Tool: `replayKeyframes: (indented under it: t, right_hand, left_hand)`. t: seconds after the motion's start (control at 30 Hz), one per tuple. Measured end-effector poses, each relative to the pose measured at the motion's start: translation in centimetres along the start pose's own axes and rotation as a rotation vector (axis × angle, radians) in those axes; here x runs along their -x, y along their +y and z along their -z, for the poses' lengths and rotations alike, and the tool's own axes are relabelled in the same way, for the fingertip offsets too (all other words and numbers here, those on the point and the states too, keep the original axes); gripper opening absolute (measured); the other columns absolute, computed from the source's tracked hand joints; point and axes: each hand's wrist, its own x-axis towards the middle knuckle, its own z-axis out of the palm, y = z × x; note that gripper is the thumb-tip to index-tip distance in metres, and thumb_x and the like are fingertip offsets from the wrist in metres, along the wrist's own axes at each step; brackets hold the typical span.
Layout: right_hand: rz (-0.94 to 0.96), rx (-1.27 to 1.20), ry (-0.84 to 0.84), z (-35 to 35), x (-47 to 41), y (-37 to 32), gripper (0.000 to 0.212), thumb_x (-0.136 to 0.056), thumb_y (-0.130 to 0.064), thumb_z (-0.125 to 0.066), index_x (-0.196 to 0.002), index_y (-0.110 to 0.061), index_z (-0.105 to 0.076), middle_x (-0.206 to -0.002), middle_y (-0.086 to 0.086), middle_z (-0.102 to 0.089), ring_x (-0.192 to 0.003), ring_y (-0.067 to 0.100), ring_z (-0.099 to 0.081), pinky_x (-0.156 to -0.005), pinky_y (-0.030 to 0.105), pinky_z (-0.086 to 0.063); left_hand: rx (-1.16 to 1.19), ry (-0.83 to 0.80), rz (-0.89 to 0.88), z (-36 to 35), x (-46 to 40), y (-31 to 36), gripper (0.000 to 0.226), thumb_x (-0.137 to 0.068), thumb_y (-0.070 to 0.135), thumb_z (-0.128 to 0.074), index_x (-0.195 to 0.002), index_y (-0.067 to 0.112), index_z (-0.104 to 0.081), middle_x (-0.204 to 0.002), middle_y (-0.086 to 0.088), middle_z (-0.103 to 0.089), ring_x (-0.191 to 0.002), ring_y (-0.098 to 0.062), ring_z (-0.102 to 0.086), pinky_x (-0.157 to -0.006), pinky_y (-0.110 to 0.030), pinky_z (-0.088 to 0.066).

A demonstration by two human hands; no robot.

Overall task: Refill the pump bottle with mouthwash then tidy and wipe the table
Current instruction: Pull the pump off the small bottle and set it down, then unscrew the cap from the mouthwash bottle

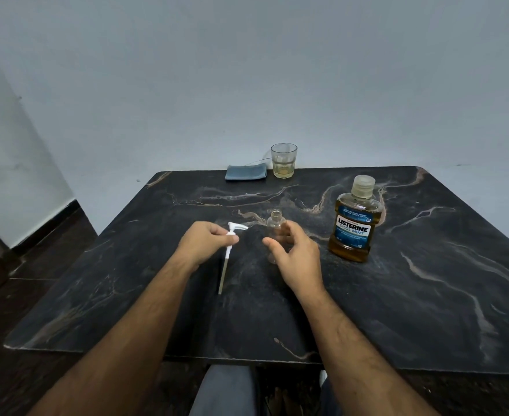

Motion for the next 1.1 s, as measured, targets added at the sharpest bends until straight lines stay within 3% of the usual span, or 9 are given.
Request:
replayKeyframes:
  t: [0.2, 0.3, 0.4, 0.5, 0.73, 0.97, 1.1]
  right_hand:
    - [0.001, 0.014, 0.001, 0.0, 0.0, -0.2, 0.04, -0.081, -0.038, -0.076, -0.117, -0.026, -0.062, -0.104, -0.014, -0.067, -0.095, 0.0, -0.064, -0.084, 0.036, -0.059]
    - [0.005, 0.023, -0.002, 0.1, 0.1, -0.3, 0.04, -0.082, -0.037, -0.075, -0.118, -0.025, -0.062, -0.105, -0.014, -0.068, -0.096, -0.001, -0.064, -0.087, 0.034, -0.057]
    - [0.013, 0.034, -0.001, 0.1, 0.1, -0.4, 0.042, -0.082, -0.037, -0.075, -0.119, -0.024, -0.062, -0.106, -0.013, -0.069, -0.096, -0.001, -0.064, -0.088, 0.031, -0.056]
    - [0.003, 0.041, -0.01, 0.2, 0.0, -0.5, 0.042, -0.083, -0.037, -0.075, -0.121, -0.024, -0.062, -0.108, -0.013, -0.068, -0.097, -0.001, -0.063, -0.089, 0.029, -0.055]
    - [0.017, 0.036, -0.012, 0.4, 0.2, -0.5, 0.039, -0.083, -0.036, -0.075, -0.119, -0.025, -0.062, -0.106, -0.015, -0.068, -0.096, -0.003, -0.063, -0.088, 0.028, -0.055]
    - [0.005, 0.087, -0.042, 0.5, 0.2, -0.8, 0.043, -0.083, -0.039, -0.074, -0.121, -0.027, -0.06, -0.11, -0.013, -0.068, -0.101, 0.001, -0.063, -0.091, 0.034, -0.055]
    - [-0.021, 0.116, -0.076, 1.0, 0.1, -1.1, 0.043, -0.082, -0.035, -0.076, -0.121, -0.025, -0.061, -0.114, -0.009, -0.069, -0.106, 0.003, -0.063, -0.096, 0.029, -0.052]
  left_hand:
    - [-0.055, 0.059, 0.082, -1.2, 0.2, -1.4, 0.029, -0.051, 0.065, -0.075, -0.068, 0.043, -0.075, -0.072, 0.014, -0.074, -0.091, -0.018, -0.069, -0.093, -0.047, -0.053]
    - [-0.113, 0.089, 0.07, -1.7, 0.3, -1.2, 0.02, -0.065, 0.059, -0.077, -0.071, 0.04, -0.076, -0.076, 0.014, -0.074, -0.091, -0.016, -0.067, -0.097, -0.048, -0.048]
    - [-0.255, 0.135, 0.086, -1.8, 0.3, -1.5, 0.025, -0.077, 0.055, -0.074, -0.086, 0.032, -0.077, -0.092, 0.015, -0.072, -0.102, -0.014, -0.061, -0.101, -0.041, -0.039]
    - [-0.337, 0.129, 0.084, -1.9, 0.3, -1.6, 0.028, -0.08, 0.058, -0.07, -0.089, 0.033, -0.076, -0.098, 0.015, -0.071, -0.107, -0.015, -0.058, -0.096, -0.038, -0.033]
    - [-0.386, 0.133, 0.067, -2.1, 0.3, -1.7, 0.035, -0.077, 0.063, -0.069, -0.083, 0.03, -0.077, -0.089, 0.011, -0.071, -0.097, -0.016, -0.059, -0.089, -0.037, -0.035]
    - [-0.291, 0.113, 0.045, -1.7, 0.9, -1.8, 0.029, -0.078, 0.055, -0.072, -0.081, 0.026, -0.076, -0.084, 0.009, -0.072, -0.09, -0.014, -0.063, -0.093, -0.041, -0.047]
    - [-0.182, 0.226, -0.043, -1.6, 2.0, -1.2, 0.023, -0.087, 0.045, -0.067, -0.088, 0.025, -0.077, -0.087, 0.006, -0.075, -0.092, -0.017, -0.067, -0.087, -0.039, -0.052]
